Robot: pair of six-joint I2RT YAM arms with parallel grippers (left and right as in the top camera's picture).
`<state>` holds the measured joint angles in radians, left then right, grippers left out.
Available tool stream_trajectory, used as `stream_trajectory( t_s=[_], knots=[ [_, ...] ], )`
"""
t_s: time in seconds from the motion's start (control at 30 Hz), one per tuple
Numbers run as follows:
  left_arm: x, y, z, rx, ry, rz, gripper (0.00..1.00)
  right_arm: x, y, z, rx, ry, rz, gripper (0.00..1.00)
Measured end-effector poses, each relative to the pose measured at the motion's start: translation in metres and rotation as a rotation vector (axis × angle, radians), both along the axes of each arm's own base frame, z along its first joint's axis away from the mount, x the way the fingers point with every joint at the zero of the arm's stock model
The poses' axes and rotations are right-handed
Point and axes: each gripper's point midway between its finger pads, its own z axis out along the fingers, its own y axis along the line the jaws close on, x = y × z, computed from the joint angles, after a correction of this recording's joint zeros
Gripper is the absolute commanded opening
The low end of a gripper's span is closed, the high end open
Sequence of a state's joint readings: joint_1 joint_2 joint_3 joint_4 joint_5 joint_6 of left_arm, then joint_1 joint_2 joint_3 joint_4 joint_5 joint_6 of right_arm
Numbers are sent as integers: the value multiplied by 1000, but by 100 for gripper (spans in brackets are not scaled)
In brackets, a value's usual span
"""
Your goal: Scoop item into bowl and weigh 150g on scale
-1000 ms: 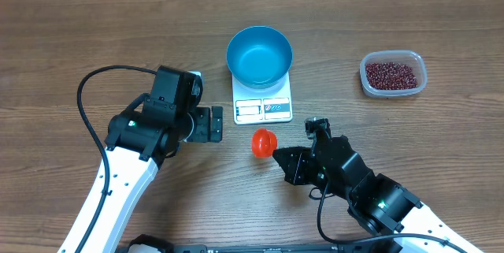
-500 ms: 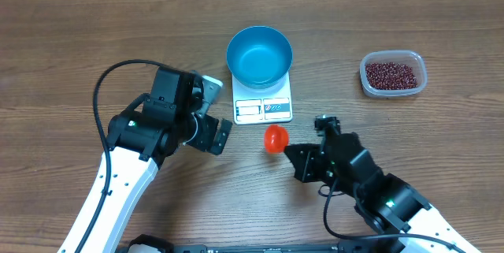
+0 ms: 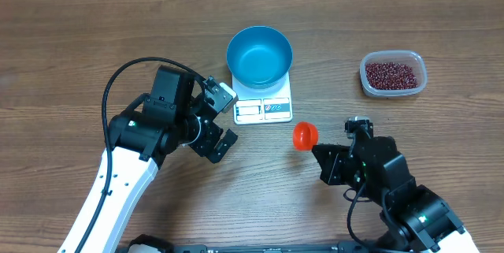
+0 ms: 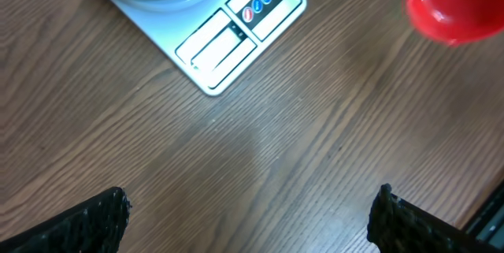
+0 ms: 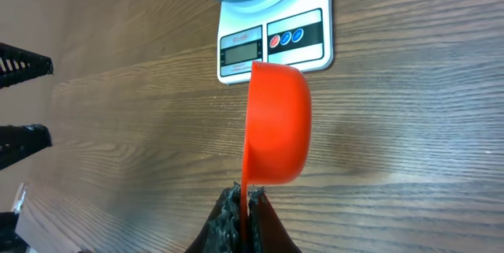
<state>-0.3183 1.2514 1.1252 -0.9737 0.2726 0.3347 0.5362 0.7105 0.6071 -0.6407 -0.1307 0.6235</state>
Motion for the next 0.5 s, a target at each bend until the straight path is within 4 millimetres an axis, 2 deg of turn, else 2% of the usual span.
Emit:
stream_trajectory(
  t_s=[0.5],
  knots=[
    [5,9,-2,53,-20,23,100,1,0,3,-6,-12,8,4]
  ],
)
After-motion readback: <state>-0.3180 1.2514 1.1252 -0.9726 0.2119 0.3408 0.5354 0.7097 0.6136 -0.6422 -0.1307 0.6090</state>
